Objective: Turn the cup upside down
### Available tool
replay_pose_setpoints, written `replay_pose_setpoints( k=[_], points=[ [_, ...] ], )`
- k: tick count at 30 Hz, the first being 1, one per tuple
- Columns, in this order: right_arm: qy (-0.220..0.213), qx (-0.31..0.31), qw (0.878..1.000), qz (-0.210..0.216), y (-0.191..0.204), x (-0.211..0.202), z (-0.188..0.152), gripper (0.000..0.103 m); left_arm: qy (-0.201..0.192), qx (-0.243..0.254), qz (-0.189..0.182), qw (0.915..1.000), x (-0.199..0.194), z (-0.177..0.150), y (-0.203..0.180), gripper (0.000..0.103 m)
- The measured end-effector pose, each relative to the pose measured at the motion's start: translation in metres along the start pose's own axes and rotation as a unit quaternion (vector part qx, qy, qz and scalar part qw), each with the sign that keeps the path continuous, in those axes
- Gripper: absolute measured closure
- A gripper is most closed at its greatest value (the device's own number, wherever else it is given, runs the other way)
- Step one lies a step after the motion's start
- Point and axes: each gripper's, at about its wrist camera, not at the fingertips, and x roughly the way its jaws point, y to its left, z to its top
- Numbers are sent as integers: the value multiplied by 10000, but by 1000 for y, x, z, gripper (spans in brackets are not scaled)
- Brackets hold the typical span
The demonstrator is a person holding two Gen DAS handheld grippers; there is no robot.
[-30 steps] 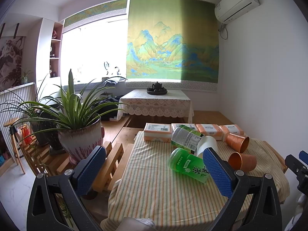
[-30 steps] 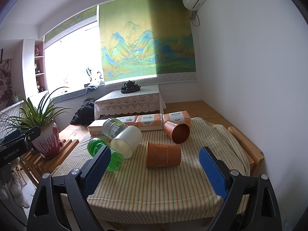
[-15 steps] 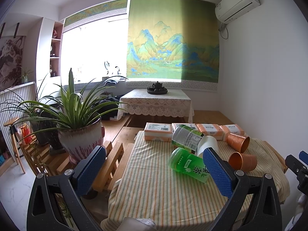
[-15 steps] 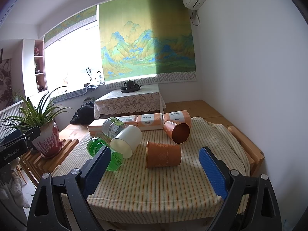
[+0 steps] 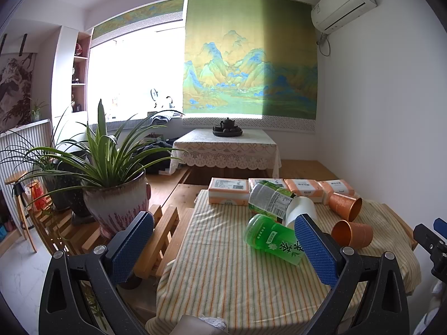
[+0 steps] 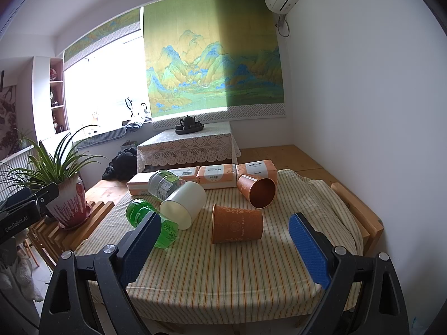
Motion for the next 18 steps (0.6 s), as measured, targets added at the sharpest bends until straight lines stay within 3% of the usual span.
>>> replay_pose_setpoints(
  k=[18],
  points=[
    [52, 12, 10000, -18, 1, 2, -4, 13, 37, 21, -18, 10000, 4, 0, -2, 1]
  ],
)
